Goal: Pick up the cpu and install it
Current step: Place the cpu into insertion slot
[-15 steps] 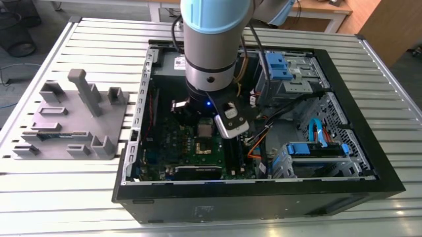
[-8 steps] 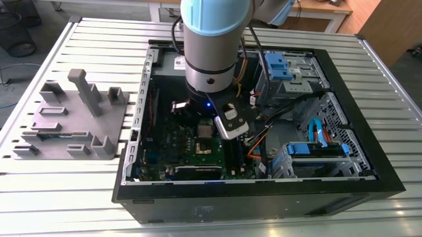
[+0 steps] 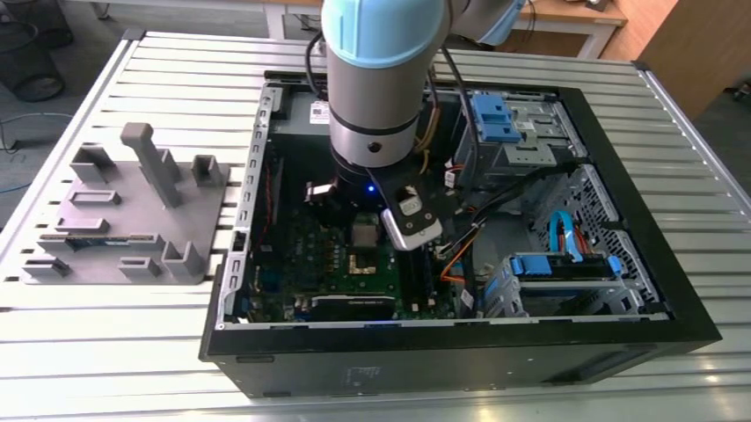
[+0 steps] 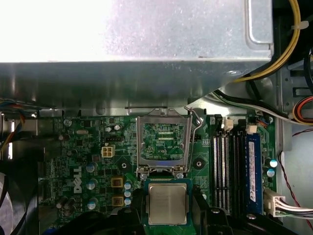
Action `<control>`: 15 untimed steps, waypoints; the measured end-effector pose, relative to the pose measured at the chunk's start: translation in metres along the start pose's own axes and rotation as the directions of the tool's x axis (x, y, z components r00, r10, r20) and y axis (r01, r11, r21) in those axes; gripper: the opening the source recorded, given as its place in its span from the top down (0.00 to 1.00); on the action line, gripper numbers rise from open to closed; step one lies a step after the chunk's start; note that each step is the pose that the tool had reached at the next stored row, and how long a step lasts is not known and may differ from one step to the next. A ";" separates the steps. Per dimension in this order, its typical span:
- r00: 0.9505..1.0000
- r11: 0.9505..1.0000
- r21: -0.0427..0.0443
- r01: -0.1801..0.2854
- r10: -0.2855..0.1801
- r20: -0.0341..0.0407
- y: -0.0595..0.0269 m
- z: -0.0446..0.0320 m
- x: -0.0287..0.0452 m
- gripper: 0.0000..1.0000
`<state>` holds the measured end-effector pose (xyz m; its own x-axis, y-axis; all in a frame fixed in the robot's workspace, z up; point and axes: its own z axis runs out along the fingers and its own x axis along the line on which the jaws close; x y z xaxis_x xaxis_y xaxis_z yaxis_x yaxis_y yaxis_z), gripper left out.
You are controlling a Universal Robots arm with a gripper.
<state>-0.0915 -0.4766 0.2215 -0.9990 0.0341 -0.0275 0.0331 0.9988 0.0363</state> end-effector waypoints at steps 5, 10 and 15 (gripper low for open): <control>1.000 1.000 0.000 0.004 -0.004 0.000 -0.0017 0.0032 0.0000 0.53; 1.000 1.000 0.000 0.006 -0.006 0.000 -0.0034 0.0068 0.0000 0.53; 1.000 1.000 0.001 0.007 -0.007 0.000 -0.0071 0.0098 0.0000 0.53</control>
<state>-0.0915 -0.4834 0.2114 -0.9992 0.0273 -0.0275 0.0263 0.9990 0.0354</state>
